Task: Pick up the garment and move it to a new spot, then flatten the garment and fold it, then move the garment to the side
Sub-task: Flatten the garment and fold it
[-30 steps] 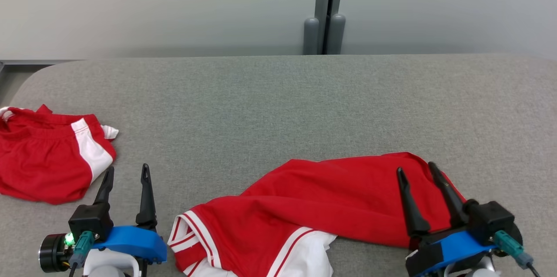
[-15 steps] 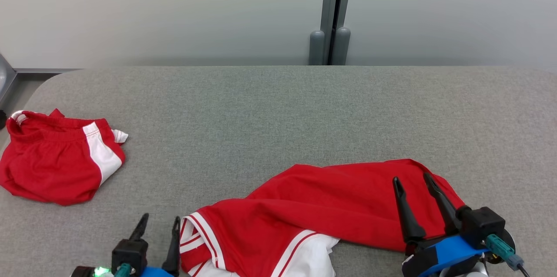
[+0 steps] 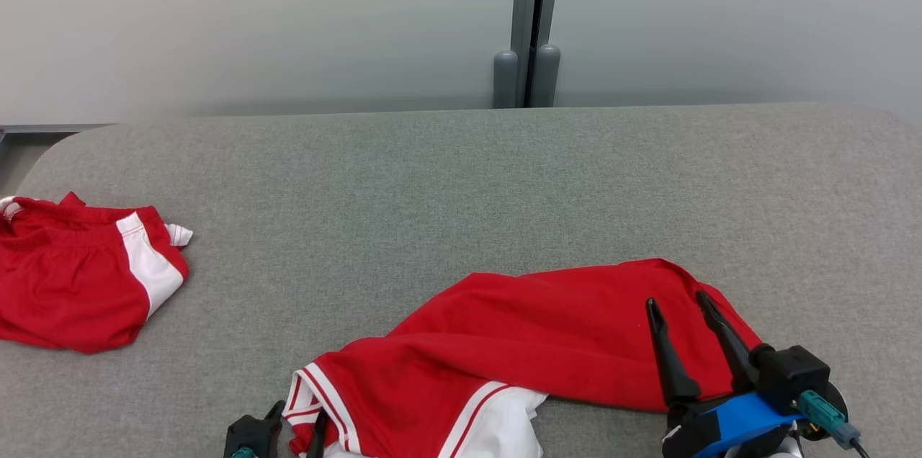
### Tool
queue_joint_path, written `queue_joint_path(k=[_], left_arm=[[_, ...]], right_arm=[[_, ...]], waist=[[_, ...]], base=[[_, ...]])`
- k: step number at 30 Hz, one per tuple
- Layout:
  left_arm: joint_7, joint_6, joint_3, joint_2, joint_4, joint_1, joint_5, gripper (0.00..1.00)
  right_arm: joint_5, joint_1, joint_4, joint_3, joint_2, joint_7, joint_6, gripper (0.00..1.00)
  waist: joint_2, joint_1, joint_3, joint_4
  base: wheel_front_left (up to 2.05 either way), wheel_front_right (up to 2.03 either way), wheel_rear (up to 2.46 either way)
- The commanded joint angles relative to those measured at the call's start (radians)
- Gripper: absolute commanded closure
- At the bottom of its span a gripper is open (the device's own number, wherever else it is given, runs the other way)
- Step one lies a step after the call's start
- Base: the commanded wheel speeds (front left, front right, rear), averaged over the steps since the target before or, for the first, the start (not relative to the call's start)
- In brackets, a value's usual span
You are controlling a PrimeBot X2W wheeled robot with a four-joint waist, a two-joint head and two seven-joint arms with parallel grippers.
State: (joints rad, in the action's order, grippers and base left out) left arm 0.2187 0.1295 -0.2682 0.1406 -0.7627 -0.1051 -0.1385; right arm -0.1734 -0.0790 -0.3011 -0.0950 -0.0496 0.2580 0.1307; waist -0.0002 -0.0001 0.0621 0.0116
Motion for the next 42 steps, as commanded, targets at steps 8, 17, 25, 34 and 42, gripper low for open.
queue_joint_path(k=[8,17,25,34,42], left_arm=[[0.035,-0.001,-0.039,0.031,0.031,-0.113,-0.037,1.0],[0.047,-0.012,-0.014,0.091,0.117,-0.359,-0.006,1.0],[0.047,-0.003,-0.013,0.151,0.037,-0.577,-0.007,1.0],[0.048,0.002,-0.018,0.162,-0.104,-0.652,-0.029,0.0],[0.047,-0.03,0.029,0.159,-0.006,-0.519,-0.045,0.0]], right_arm=[[0.002,-0.018,0.007,0.002,-0.002,0.007,0.0,0.0],[0.012,-0.058,0.018,0.001,-0.002,0.007,0.0,0.0],[-0.004,-0.1,0.024,0.001,-0.002,0.008,0.0,0.0],[-0.015,-0.129,0.026,0.005,-0.002,0.009,0.0,0.0],[-0.016,-0.108,0.026,0.017,-0.002,0.009,0.0,0.0]], waist=[[0.0002,0.0001,0.007,-0.011],[0.0002,0.0001,0.059,-0.084],[0.0002,0.0001,0.144,-0.16],[0.0002,0.0001,0.182,-0.171],[0.0002,0.0001,0.136,-0.12]], base=[[0.0,0.0,0.0],[0.0,0.0,0.0],[0.0,0.0,0.0],[0.0,0.0,0.0],[0.0,0.0,0.0]])
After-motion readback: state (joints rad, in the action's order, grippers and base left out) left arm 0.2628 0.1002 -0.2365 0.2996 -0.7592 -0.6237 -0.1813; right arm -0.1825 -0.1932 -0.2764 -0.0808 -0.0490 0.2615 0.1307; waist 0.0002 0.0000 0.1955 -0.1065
